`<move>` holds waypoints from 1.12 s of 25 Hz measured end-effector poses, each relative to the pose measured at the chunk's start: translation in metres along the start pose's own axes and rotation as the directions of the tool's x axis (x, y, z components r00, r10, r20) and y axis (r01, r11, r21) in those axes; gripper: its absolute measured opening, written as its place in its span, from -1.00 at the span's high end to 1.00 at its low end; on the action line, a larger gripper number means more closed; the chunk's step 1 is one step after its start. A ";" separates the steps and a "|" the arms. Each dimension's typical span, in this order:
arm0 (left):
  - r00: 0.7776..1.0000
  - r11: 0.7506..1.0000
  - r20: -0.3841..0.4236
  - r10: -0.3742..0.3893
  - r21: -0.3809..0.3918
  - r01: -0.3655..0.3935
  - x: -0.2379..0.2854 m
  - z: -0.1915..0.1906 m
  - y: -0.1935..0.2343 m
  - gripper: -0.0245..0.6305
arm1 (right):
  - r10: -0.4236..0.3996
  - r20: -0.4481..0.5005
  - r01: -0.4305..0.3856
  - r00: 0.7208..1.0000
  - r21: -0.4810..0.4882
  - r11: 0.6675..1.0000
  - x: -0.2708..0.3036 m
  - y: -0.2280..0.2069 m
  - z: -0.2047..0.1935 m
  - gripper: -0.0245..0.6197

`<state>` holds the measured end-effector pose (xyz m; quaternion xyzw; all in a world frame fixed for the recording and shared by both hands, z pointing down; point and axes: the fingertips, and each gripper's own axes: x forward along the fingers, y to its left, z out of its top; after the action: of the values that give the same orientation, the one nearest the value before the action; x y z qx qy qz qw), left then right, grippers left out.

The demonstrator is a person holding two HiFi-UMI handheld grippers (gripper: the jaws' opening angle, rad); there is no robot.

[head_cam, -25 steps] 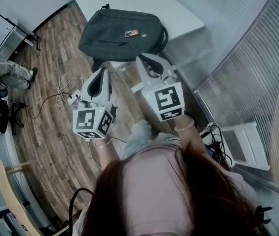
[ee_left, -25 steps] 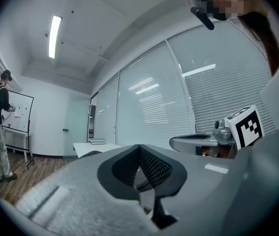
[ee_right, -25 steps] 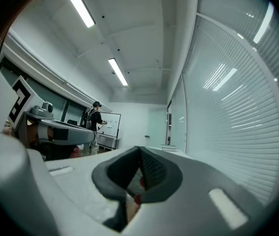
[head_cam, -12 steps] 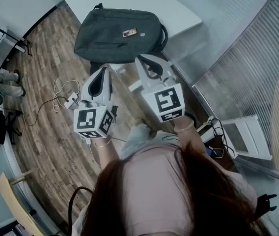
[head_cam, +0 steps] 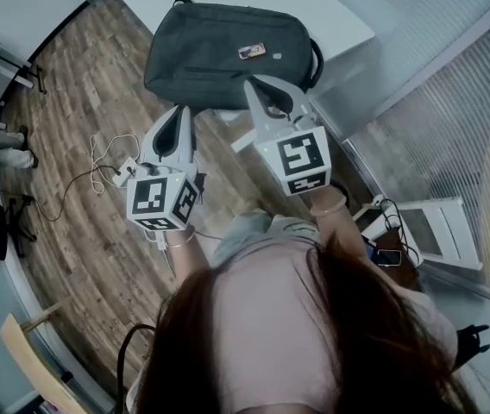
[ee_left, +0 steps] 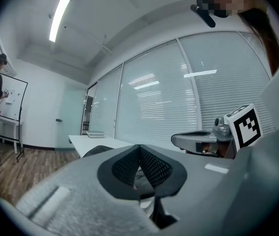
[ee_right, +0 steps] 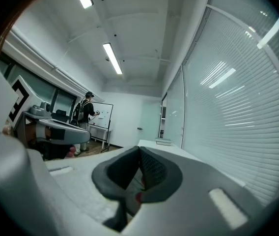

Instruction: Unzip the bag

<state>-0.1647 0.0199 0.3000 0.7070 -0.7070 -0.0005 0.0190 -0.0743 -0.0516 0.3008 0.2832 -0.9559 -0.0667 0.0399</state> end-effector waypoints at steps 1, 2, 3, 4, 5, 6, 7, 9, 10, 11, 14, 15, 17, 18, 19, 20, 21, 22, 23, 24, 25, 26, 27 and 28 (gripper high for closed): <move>1.000 1.000 0.004 -0.005 -0.005 0.005 0.002 0.001 0.006 0.89 | -0.006 -0.002 0.006 1.000 -0.005 1.000 0.006 0.002 0.002 0.91; 1.000 1.000 0.008 -0.013 -0.008 0.013 0.004 0.001 0.011 0.89 | -0.013 -0.004 0.013 1.000 -0.009 1.000 0.010 0.003 0.003 0.91; 1.000 1.000 0.011 -0.022 -0.011 0.022 0.007 0.002 0.014 0.89 | -0.020 -0.006 0.020 1.000 -0.012 1.000 0.014 0.004 0.004 0.91; 0.999 0.999 0.013 -0.031 -0.013 0.031 0.010 0.002 0.017 0.89 | -0.029 -0.009 0.029 1.000 -0.015 0.999 0.016 0.004 0.005 0.91; 0.999 0.999 0.014 -0.041 -0.015 0.041 0.014 0.003 0.019 0.89 | -0.037 -0.013 0.037 0.999 -0.017 0.999 0.019 0.003 0.005 0.91; 0.999 0.999 0.015 -0.050 -0.017 0.050 0.017 0.003 0.021 0.89 | -0.044 -0.017 0.044 0.999 -0.017 0.999 0.021 0.002 0.006 0.91; 0.998 0.998 0.016 -0.058 -0.019 0.058 0.020 0.003 0.022 0.89 | -0.051 -0.022 0.050 0.998 -0.018 0.999 0.023 0.001 0.006 0.91; 0.997 0.997 0.021 -0.071 -0.023 0.072 0.026 0.004 0.025 0.89 | -0.061 -0.027 0.060 0.998 -0.022 0.998 0.027 0.000 0.006 0.91; 0.997 0.997 0.025 -0.077 -0.024 0.078 0.028 0.005 0.026 0.89 | -0.066 -0.028 0.065 0.997 -0.027 0.998 0.028 -0.001 0.006 0.91; 0.996 0.996 0.027 -0.083 -0.024 0.084 0.030 0.006 0.027 0.89 | -0.070 -0.030 0.069 0.997 -0.031 0.997 0.030 -0.002 0.006 0.91; 0.995 0.995 0.028 -0.096 -0.026 0.097 0.035 0.005 0.028 0.89 | -0.080 -0.034 0.079 0.996 -0.039 0.996 0.032 -0.003 0.005 0.91; 0.995 0.995 0.027 -0.100 -0.028 0.101 0.036 0.004 0.028 0.89 | -0.082 -0.036 0.081 0.996 -0.040 0.996 0.033 -0.004 0.005 0.91; 0.994 0.994 0.024 -0.105 -0.033 0.106 0.038 0.002 0.029 0.89 | -0.085 -0.041 0.083 0.996 -0.044 0.996 0.035 -0.005 0.003 0.91; 0.994 0.994 0.022 -0.106 -0.035 0.106 0.039 0.001 0.029 0.89 | -0.085 -0.044 0.083 0.995 -0.046 0.995 0.036 -0.005 0.001 0.91; 0.994 0.994 0.019 -0.105 -0.036 0.106 0.040 0.000 0.030 0.89 | -0.086 -0.048 0.083 0.995 -0.047 0.995 0.037 -0.005 0.000 0.91; 0.994 0.994 0.018 -0.105 -0.037 0.106 0.041 -0.001 0.032 0.89 | -0.086 -0.051 0.084 0.995 -0.049 0.995 0.038 -0.004 -0.001 0.91; 0.994 0.994 0.017 -0.105 -0.038 0.106 0.042 -0.002 0.033 0.89 | -0.088 -0.056 0.085 0.995 -0.051 0.995 0.039 -0.005 -0.003 0.91; 0.994 0.993 0.017 -0.106 -0.039 0.107 0.042 -0.002 0.033 0.89 | -0.090 -0.060 0.087 0.994 -0.054 0.995 0.040 -0.005 -0.004 0.91; 0.994 0.993 0.017 -0.108 -0.041 0.108 0.043 -0.002 0.033 0.89 | -0.093 -0.065 0.089 0.994 -0.056 0.994 0.040 -0.005 -0.006 0.91; 0.994 0.993 0.017 -0.109 -0.041 0.109 0.043 -0.003 0.033 0.89 | -0.094 -0.068 0.090 0.993 -0.057 0.994 0.040 -0.006 -0.007 0.91; 0.994 0.993 0.017 -0.109 -0.041 0.110 0.043 -0.003 0.033 0.89 | -0.095 -0.071 0.091 0.993 -0.057 0.994 0.040 -0.006 -0.008 0.91; 0.994 0.993 0.017 -0.110 -0.041 0.110 0.044 -0.002 0.032 0.89 | -0.095 -0.073 0.091 0.993 -0.057 0.994 0.039 -0.007 -0.008 0.91; 0.994 0.993 0.017 -0.110 -0.041 0.110 0.044 -0.002 0.032 0.89 | -0.095 -0.073 0.091 0.993 -0.058 0.994 0.039 -0.007 -0.008 0.91; 0.994 0.993 0.016 -0.110 -0.040 0.110 0.044 -0.003 0.031 0.89 | -0.095 -0.073 0.091 0.993 -0.059 0.994 0.039 -0.007 -0.008 0.91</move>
<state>-0.1960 -0.0237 0.3045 0.7443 -0.6669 -0.0212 0.0285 -0.1022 -0.0791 0.3095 0.3285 -0.9372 -0.0843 0.0810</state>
